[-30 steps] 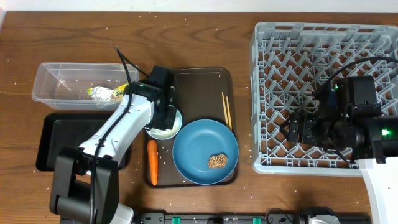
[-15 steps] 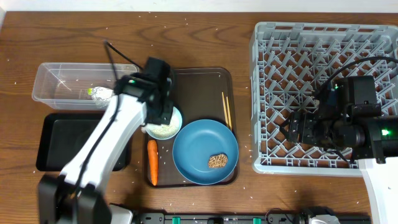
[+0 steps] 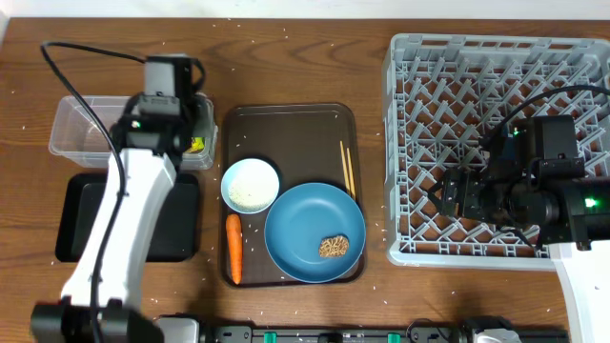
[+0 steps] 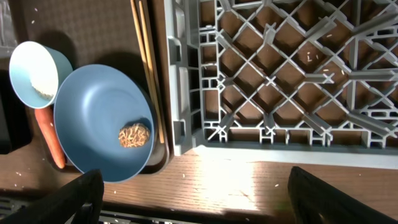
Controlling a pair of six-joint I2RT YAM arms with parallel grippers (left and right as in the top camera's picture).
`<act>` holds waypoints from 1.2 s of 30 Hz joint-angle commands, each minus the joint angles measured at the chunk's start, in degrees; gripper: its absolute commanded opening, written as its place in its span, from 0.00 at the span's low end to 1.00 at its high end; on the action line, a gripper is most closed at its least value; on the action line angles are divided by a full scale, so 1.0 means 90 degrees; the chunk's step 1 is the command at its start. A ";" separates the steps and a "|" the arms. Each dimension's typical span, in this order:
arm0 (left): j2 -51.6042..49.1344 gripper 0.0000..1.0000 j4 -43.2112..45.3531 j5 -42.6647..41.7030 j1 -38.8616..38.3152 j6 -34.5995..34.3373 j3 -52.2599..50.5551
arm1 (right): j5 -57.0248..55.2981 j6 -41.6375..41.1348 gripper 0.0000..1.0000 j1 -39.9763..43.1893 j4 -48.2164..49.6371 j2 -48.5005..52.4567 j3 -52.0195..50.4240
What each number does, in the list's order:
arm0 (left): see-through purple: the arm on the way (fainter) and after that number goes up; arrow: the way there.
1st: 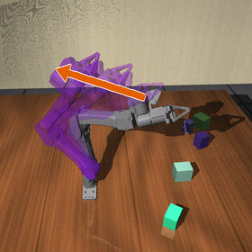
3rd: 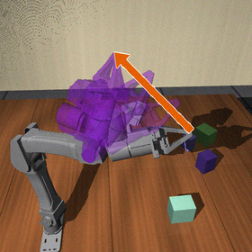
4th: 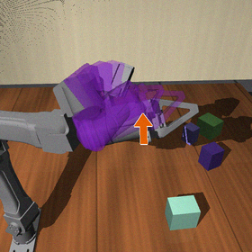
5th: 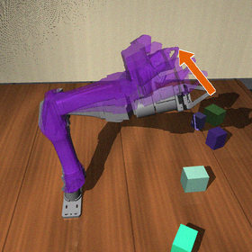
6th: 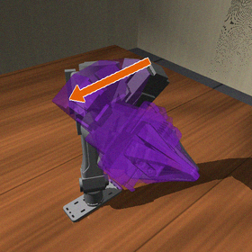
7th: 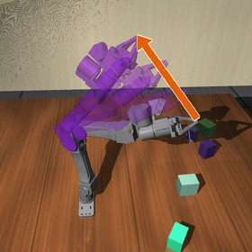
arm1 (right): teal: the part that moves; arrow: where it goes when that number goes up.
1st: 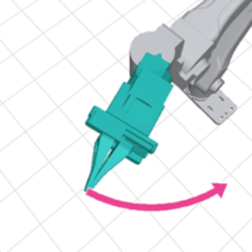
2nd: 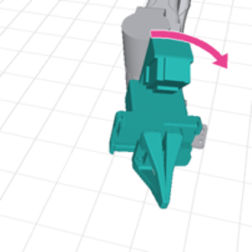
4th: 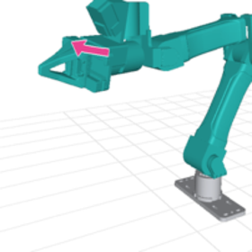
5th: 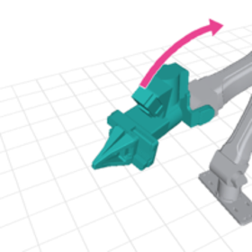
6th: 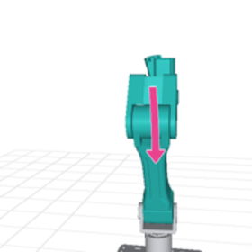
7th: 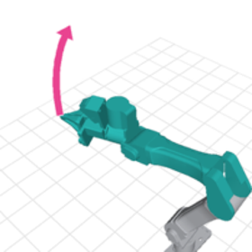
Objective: Sort waste into correct bins and load items into the dishwasher rack
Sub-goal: 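Grasp the white tissue with left gripper and drop it in the bin, then grasp the bowl of rice with left gripper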
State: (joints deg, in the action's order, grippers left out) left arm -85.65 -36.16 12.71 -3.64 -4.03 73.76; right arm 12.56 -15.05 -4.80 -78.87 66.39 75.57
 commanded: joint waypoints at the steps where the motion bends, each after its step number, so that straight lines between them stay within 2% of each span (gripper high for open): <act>1: -0.0469 0.15 0.0126 0.0083 0.0296 0.0041 -0.0066 | -0.0015 0.0012 0.88 -0.0036 -0.0029 0.0005 0.0007; 2: -0.0573 0.31 0.0138 0.0080 0.0342 0.0041 -0.0066 | -0.0015 0.0012 0.88 -0.0036 -0.0029 0.0005 0.0007; 4: -0.0692 0.72 0.0175 0.0095 0.0376 0.0044 -0.0066 | -0.0012 0.0012 0.89 -0.0036 -0.0027 0.0005 0.0007; 5: -0.0704 0.76 0.0177 0.0095 0.0381 0.0046 -0.0061 | -0.0012 0.0012 0.89 -0.0036 -0.0027 0.0005 0.0007; 8: -0.0588 0.76 -0.0041 -0.0073 0.0364 0.0036 0.0061 | -0.0012 0.0012 0.91 -0.0036 -0.0027 0.0005 0.0007; 15: 0.0410 0.73 -0.1005 -0.1746 -0.0051 0.0041 0.0291 | -0.0015 0.0015 0.92 -0.0036 -0.0070 0.0005 0.0007; 21: 0.1183 0.72 -0.1807 -0.1819 -0.0835 0.0041 0.0291 | -0.0015 0.0015 0.92 -0.0036 0.0075 0.0005 0.0007; 26: 0.1224 0.72 -0.2628 -0.1819 -0.1350 0.0039 0.0282 | -0.0015 0.0012 0.92 -0.0036 0.0117 0.0005 0.0007; 33: 0.1166 0.68 -0.3288 -0.1872 -0.1598 0.0017 0.0277 | -0.0010 0.0010 0.93 -0.0036 0.0151 0.0005 0.0007; 36: 0.1166 0.68 -0.3385 -0.2147 -0.1678 0.0017 0.0277 | -0.0010 0.0007 0.99 -0.0036 0.0141 0.0005 0.0007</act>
State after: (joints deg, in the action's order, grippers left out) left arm -75.11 -66.11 -4.23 -18.06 -4.05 75.88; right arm 12.60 -15.05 -4.80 -77.56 66.37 75.57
